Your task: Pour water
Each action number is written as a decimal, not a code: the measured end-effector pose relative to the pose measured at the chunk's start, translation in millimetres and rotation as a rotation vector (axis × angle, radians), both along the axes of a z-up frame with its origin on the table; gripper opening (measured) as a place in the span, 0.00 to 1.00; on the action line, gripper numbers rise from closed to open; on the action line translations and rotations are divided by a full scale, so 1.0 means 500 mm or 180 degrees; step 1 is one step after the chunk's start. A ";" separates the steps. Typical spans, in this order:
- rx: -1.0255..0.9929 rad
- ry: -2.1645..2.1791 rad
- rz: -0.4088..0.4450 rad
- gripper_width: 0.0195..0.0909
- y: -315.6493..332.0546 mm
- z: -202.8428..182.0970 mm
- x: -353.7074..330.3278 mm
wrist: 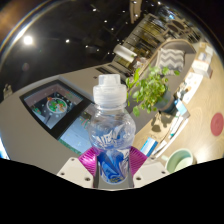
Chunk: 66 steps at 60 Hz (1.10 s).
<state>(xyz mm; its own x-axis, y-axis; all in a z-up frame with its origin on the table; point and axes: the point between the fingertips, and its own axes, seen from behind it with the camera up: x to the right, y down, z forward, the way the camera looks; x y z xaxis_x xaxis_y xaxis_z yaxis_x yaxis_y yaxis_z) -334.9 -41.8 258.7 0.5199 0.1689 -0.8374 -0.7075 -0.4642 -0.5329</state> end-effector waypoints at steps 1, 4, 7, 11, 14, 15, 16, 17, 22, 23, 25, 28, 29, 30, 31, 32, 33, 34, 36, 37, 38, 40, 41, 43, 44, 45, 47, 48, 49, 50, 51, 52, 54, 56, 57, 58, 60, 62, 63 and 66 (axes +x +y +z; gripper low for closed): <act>0.0068 -0.0144 -0.0018 0.29 0.003 0.008 0.015; 0.0253 -0.0559 -0.0080 0.28 0.005 0.029 0.071; 0.0389 -0.0954 -0.0166 0.28 0.018 0.035 0.124; 0.0558 -0.1458 -0.0281 0.28 0.029 0.039 0.197; 0.0666 -0.1837 -0.0339 0.28 0.036 0.026 0.258; 0.0691 -0.1963 -0.0352 0.28 0.039 0.019 0.276; 0.0710 -0.2087 -0.0361 0.28 0.042 0.011 0.293; 0.0733 -0.2207 -0.0367 0.28 0.040 0.002 0.311; 0.0746 -0.2725 -0.0376 0.28 0.052 -0.061 0.389; 0.0734 -0.2807 -0.0368 0.28 0.054 -0.076 0.402; 0.0695 -0.2933 -0.0350 0.28 0.059 -0.109 0.427; 0.0634 -0.3038 -0.0314 0.28 0.059 -0.158 0.456; 0.0605 -0.3056 -0.0294 0.28 0.059 -0.171 0.464; 0.0578 -0.3073 -0.0277 0.28 0.060 -0.184 0.470; 0.0553 -0.3088 -0.0263 0.28 0.059 -0.196 0.476; 0.0533 -0.3100 -0.0252 0.28 0.058 -0.208 0.481; 0.0513 -0.3108 -0.0244 0.28 0.059 -0.220 0.486; 0.0491 -0.3111 -0.0239 0.28 0.058 -0.231 0.491; 0.0457 -0.3112 -0.0227 0.28 0.062 -0.264 0.503; 0.0433 -0.3105 -0.0217 0.28 0.061 -0.274 0.505; 0.0413 -0.3097 -0.0209 0.28 0.060 -0.283 0.508; 0.0386 -0.3089 -0.0204 0.28 0.059 -0.300 0.513; 0.0374 -0.3088 -0.0200 0.28 0.058 -0.308 0.515; 0.0339 -0.3092 -0.0188 0.28 0.061 -0.329 0.519; 0.0323 -0.3095 -0.0184 0.28 0.059 -0.336 0.520; 0.0303 -0.3098 -0.0182 0.28 0.056 -0.345 0.522; 0.0251 -0.3095 -0.0170 0.28 0.052 -0.363 0.526; 0.0224 -0.3089 -0.0163 0.29 0.051 -0.374 0.528; 0.0277 -0.3060 -0.0183 0.28 0.048 -0.371 0.526; 0.0336 -0.3044 -0.0218 0.28 0.050 -0.365 0.527; 0.0312 -0.3072 -0.0218 0.28 0.056 -0.371 0.530; 0.0325 -0.3071 -0.0225 0.28 0.051 -0.367 0.530; 0.0334 -0.3080 -0.0235 0.29 0.048 -0.367 0.530; 0.0337 -0.3082 -0.0250 0.31 0.048 -0.366 0.530; 0.0329 -0.3085 -0.0254 0.34 0.048 -0.367 0.531; 0.0323 -0.3088 -0.0257 0.35 0.052 -0.367 0.531; 0.0299 -0.3089 -0.0249 0.39 0.052 -0.367 0.532; 0.0265 -0.3079 -0.0243 0.43 0.052 -0.369 0.534; 0.0238 -0.3070 -0.0236 0.45 0.052 -0.371 0.534; 0.0100 -0.3041 -0.0217 0.56 0.046 -0.378 0.538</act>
<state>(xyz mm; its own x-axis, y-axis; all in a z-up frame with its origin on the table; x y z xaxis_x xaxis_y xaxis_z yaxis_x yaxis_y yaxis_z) -66.1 -18.6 69.6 0.9905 0.1282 -0.0501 0.0075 -0.4137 -0.9104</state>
